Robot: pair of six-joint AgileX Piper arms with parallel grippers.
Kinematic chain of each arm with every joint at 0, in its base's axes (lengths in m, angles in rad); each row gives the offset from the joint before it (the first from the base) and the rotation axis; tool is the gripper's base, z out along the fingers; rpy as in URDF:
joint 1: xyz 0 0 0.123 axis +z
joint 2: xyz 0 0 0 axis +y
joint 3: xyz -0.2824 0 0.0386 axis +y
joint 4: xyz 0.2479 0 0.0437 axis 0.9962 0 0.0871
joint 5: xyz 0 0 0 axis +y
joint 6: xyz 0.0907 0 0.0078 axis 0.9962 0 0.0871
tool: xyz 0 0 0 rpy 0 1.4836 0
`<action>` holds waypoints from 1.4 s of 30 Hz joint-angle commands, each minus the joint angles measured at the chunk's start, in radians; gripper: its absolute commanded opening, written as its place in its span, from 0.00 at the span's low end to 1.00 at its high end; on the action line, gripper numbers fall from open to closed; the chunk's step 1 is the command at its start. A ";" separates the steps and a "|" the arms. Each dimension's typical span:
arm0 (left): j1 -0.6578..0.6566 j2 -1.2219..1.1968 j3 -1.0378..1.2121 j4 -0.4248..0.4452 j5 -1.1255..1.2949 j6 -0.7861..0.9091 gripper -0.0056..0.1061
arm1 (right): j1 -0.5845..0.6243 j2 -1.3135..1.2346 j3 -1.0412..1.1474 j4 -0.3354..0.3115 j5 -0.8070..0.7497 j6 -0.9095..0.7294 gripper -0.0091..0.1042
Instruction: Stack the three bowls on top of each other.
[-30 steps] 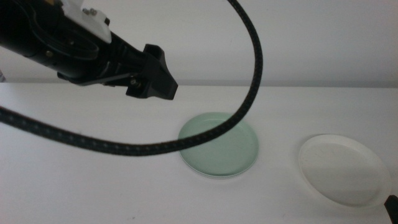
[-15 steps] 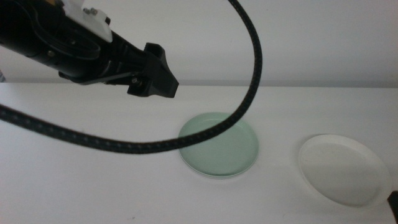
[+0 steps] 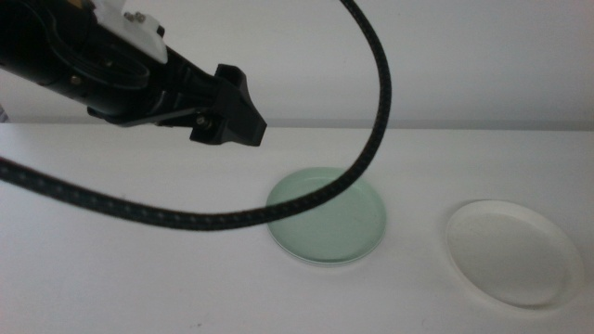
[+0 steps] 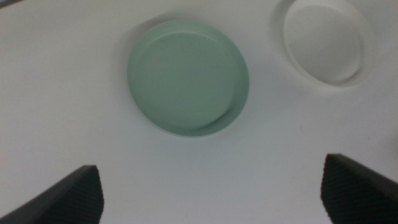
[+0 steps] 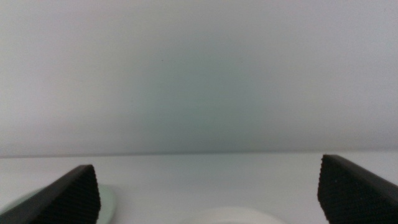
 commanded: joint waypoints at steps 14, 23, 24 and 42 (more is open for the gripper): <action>0.002 -0.002 0.001 -0.015 -0.001 0.001 0.89 | -0.004 0.644 -0.682 0.059 1.131 0.094 0.90; 0.002 -0.002 0.001 -0.015 -0.008 0.001 0.89 | -0.004 0.857 -0.703 -0.033 1.063 0.195 0.90; 0.002 -0.002 0.001 -0.015 -0.006 0.001 0.89 | -0.011 0.905 -0.720 -0.066 1.060 0.195 0.90; 0.002 -0.002 0.001 -0.006 0.035 0.001 0.89 | -0.492 1.586 -0.952 0.073 0.828 -0.073 0.67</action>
